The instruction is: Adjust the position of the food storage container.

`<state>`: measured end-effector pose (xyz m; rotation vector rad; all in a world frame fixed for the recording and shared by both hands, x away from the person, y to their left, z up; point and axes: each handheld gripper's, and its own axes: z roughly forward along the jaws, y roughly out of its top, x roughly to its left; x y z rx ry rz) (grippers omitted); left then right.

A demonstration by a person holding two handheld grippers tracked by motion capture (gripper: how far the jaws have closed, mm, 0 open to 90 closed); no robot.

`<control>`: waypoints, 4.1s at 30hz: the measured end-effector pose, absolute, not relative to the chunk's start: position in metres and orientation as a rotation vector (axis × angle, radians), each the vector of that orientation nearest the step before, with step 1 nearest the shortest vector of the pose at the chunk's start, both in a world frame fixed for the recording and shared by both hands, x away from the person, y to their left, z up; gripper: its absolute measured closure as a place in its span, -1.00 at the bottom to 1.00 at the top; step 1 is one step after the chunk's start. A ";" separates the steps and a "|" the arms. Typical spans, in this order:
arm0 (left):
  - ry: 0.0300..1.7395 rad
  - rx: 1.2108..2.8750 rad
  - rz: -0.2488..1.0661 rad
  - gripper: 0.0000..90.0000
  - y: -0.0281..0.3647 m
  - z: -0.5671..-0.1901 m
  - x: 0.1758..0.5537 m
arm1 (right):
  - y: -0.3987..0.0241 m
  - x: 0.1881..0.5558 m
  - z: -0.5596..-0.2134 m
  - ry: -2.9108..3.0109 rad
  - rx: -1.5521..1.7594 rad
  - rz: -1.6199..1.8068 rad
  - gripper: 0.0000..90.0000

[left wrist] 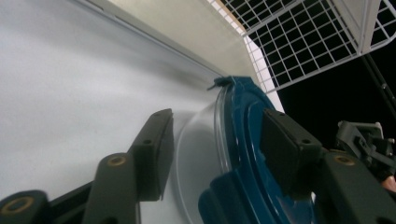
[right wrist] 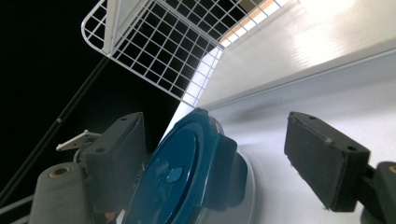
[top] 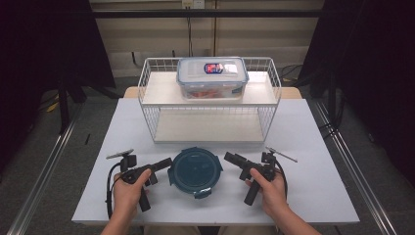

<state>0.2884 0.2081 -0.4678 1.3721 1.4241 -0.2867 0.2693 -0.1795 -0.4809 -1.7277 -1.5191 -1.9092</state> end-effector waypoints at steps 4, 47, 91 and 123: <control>1.432 1.355 -0.302 -0.07 0.208 -0.471 0.286 | -0.175 0.269 -0.484 -1.531 -1.705 -1.888 -0.52; 1.431 1.335 -0.437 0.15 0.201 -0.481 0.259 | -0.152 0.279 -0.497 -1.546 -1.663 -1.723 -0.10; 1.484 1.175 -0.416 0.24 0.192 -0.490 0.269 | -0.155 0.270 -0.504 -1.360 -1.786 -1.700 0.10; 1.433 1.095 -0.321 0.29 0.177 -0.466 0.265 | -0.160 0.263 -0.489 -1.225 -1.808 -1.775 0.14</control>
